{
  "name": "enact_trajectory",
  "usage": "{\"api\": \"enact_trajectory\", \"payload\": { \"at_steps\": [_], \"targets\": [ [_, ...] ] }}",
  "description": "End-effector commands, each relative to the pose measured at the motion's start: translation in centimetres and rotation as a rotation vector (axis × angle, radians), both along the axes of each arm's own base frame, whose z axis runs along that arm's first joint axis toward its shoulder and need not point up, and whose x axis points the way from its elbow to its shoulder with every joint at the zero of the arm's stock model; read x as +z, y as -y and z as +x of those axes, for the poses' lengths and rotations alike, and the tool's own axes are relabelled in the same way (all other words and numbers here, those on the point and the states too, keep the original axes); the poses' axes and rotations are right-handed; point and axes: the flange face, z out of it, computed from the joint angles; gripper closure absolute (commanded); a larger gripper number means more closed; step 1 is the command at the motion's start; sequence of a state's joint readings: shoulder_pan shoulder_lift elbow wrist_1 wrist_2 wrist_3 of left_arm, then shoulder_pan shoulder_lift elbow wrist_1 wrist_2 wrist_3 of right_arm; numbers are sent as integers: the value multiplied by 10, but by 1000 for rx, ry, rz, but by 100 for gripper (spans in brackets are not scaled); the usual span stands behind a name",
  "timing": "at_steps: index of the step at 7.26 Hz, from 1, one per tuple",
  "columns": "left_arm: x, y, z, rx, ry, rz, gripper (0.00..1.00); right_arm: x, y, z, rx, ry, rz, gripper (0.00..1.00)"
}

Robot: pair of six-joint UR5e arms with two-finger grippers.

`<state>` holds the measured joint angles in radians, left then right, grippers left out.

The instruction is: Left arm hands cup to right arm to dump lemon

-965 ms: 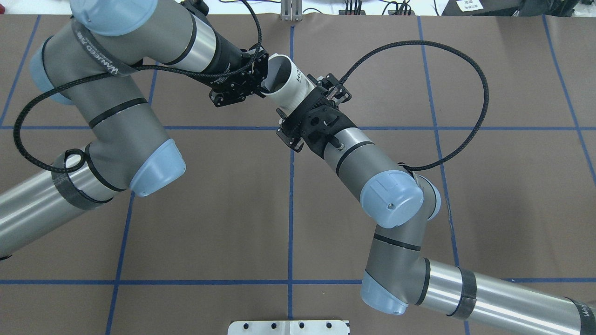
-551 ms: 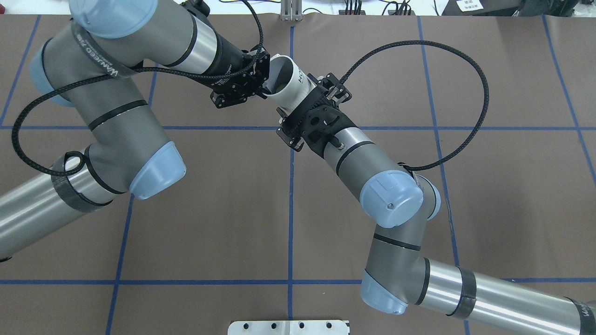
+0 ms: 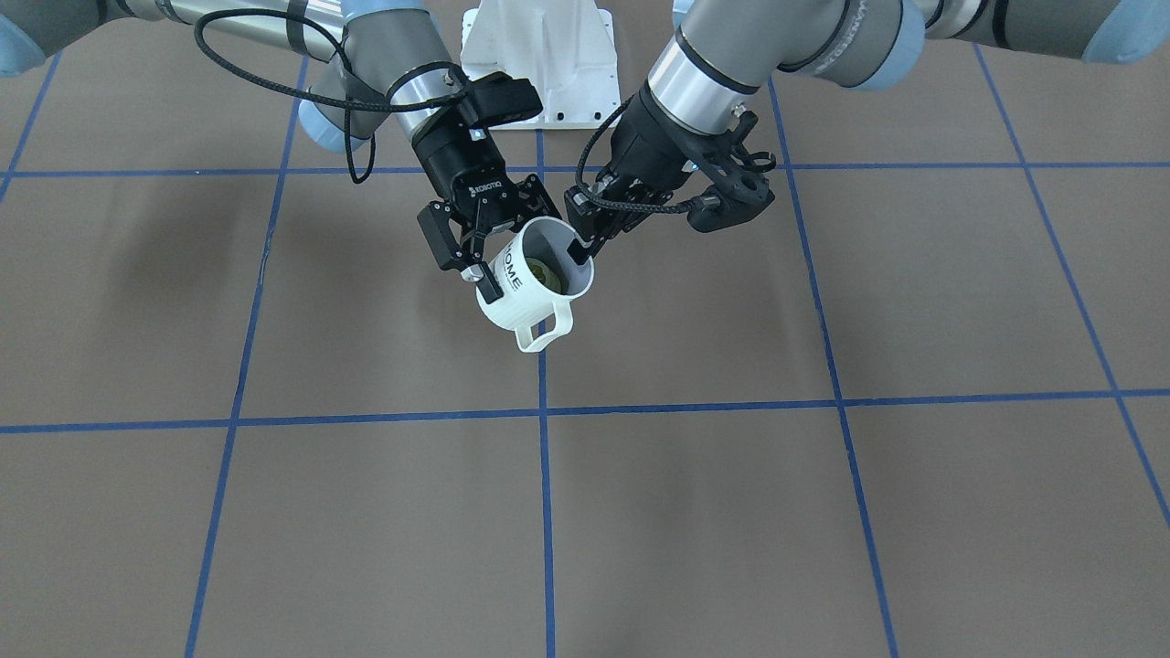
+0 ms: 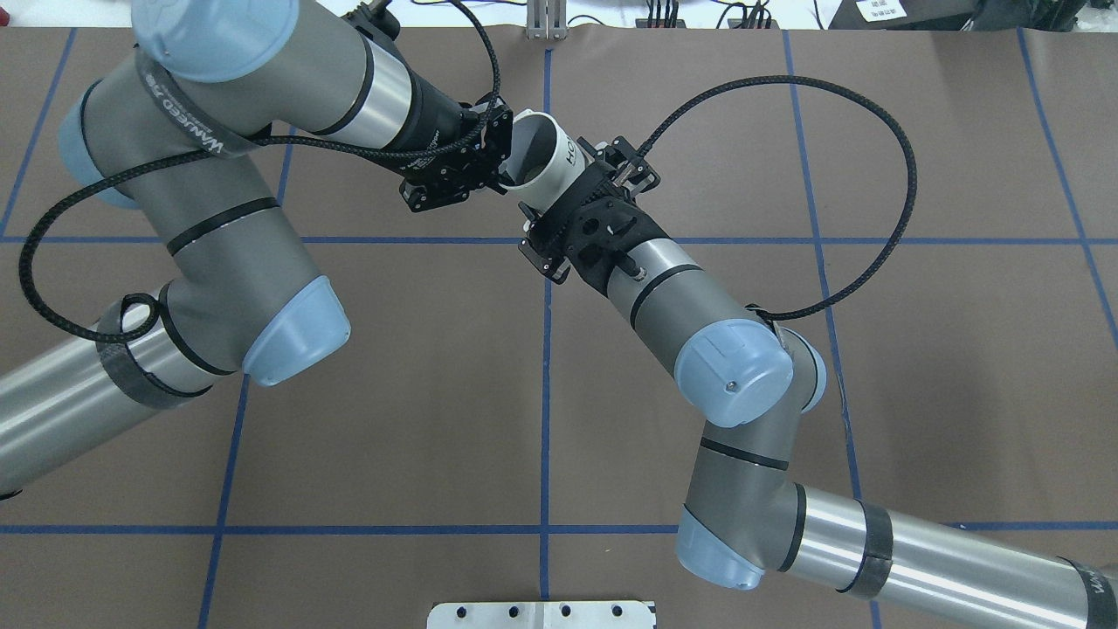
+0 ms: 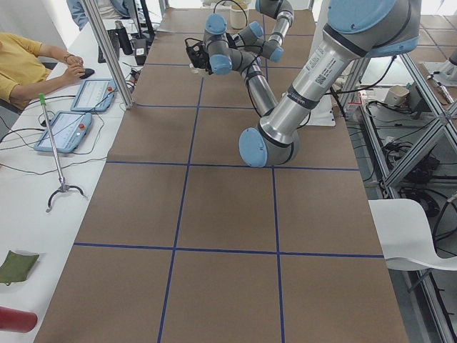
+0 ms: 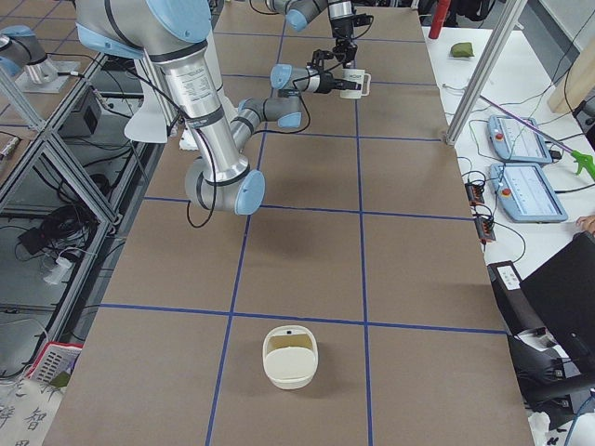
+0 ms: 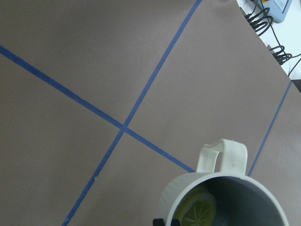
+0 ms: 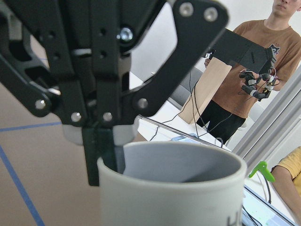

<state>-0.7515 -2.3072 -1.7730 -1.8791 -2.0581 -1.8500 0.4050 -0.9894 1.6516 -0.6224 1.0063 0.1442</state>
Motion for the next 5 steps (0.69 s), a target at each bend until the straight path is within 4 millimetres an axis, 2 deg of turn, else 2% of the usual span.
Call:
{"api": "enact_trajectory", "payload": {
  "at_steps": [1, 3, 4, 5],
  "targets": [
    [-6, -10, -3, 11, -16, 14, 100, 0, 0, 0, 0, 1, 1, 6],
    [-5, -12, -2, 14, -15, 13, 100, 0, 0, 0, 0, 1, -1, 7],
    [-4, -11, -2, 16, -14, 14, 100, -1, -1, -1, -2, 11, -6, 33],
    [-6, -13, -1, 21, -17, 16, 88, 3, -1, -2, -6, 45, -35, 76]
  ]
}}
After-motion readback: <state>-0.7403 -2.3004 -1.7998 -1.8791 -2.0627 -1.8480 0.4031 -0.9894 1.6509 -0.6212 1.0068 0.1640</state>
